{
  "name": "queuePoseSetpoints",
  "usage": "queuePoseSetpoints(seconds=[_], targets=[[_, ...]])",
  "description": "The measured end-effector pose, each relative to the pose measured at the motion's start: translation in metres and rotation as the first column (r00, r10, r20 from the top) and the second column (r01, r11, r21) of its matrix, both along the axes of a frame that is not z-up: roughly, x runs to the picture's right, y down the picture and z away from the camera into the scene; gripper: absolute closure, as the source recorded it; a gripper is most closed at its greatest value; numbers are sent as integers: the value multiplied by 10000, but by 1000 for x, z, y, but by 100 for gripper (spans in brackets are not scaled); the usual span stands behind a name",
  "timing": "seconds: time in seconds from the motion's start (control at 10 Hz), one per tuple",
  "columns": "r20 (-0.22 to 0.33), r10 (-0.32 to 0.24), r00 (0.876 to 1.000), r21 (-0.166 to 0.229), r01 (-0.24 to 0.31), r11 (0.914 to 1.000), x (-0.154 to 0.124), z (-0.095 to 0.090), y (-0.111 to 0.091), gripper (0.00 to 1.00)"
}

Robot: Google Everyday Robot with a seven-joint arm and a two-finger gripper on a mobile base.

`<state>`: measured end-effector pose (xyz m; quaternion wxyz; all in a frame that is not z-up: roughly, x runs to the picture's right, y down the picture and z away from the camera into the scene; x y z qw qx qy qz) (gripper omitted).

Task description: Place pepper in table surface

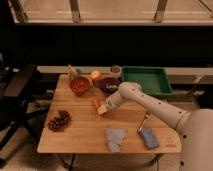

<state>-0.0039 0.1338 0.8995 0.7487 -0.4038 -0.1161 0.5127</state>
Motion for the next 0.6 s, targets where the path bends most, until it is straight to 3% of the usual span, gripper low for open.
queuePoseSetpoints(seconds=[0.6], targets=[[52, 48, 10000, -12, -48, 10000, -2, -2, -2, 38]])
